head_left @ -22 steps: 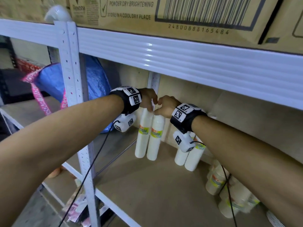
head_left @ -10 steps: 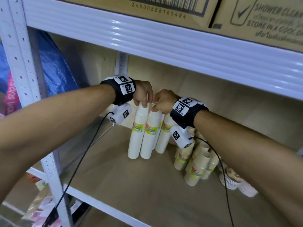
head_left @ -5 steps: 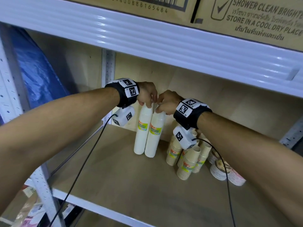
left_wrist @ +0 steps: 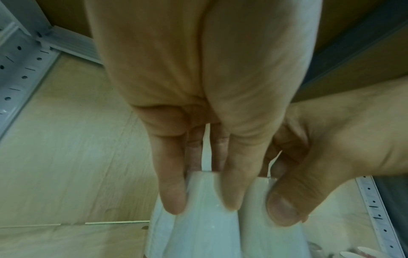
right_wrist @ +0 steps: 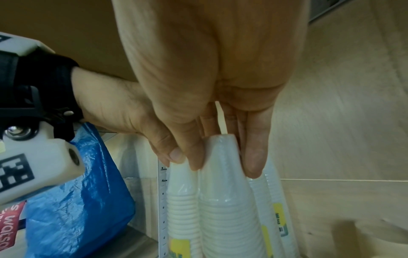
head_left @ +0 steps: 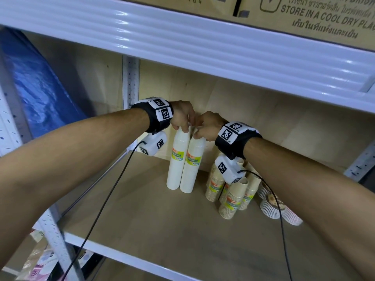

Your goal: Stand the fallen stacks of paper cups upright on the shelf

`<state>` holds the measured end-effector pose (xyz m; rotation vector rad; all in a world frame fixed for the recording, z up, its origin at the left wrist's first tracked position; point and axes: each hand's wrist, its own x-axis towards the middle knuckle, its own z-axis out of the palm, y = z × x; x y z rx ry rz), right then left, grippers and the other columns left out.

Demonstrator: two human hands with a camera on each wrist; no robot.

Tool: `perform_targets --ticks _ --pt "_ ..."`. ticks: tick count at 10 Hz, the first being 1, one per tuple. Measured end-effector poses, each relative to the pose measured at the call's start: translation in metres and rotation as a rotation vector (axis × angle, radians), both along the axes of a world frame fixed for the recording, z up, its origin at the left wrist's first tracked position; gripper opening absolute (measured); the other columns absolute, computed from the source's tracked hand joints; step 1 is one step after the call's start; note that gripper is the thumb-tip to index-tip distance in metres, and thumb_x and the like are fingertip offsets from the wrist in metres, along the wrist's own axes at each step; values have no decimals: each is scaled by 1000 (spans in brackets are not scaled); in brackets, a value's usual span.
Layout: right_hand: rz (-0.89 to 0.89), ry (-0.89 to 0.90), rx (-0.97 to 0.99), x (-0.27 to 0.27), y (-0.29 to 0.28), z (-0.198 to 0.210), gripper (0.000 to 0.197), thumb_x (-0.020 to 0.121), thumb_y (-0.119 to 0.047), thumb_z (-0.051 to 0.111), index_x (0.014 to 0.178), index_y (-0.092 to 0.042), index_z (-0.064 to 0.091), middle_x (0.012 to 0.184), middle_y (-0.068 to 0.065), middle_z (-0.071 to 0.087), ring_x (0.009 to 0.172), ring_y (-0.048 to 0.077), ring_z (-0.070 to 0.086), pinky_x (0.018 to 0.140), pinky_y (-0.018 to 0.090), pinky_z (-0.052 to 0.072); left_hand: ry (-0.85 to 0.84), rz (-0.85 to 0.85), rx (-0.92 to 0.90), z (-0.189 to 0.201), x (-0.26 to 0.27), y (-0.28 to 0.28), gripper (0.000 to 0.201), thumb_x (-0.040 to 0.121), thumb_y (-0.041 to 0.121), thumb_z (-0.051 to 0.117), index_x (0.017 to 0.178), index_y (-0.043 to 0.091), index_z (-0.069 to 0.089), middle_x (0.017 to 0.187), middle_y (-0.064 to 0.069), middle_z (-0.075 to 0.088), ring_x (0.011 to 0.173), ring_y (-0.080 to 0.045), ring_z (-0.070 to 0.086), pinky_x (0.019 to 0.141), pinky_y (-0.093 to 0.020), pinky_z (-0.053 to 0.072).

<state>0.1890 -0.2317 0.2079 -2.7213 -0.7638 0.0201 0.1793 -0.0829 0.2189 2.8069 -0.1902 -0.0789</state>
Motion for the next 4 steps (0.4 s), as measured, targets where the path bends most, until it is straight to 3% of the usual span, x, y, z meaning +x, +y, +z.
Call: perform_targets --ticks 1,3,4 --pt "3 3 3 2 0 -1 30 76 -17 77 104 -9 68 92 6 63 79 22 63 65 30 52 -5 0 6 0 2 0 41 81 9 76 121 14 67 111 0 61 96 -27 68 59 -22 54" --pt "15 37 12 1 -3 2 34 77 -20 77 108 -9 69 97 7 66 85 22 64 73 33 54 -2 2 10 3 -1 0 40 81 13 77 119 17 67 115 -3 62 94 -24 66 57 -21 53" --pt "-3 -23 61 -1 -6 4 39 77 -33 76 109 -13 68 107 5 65 96 21 63 83 34 54 -45 9 19 8 -2 5 39 80 21 78 117 23 65 116 -3 62 96 -24 67 73 -32 60"
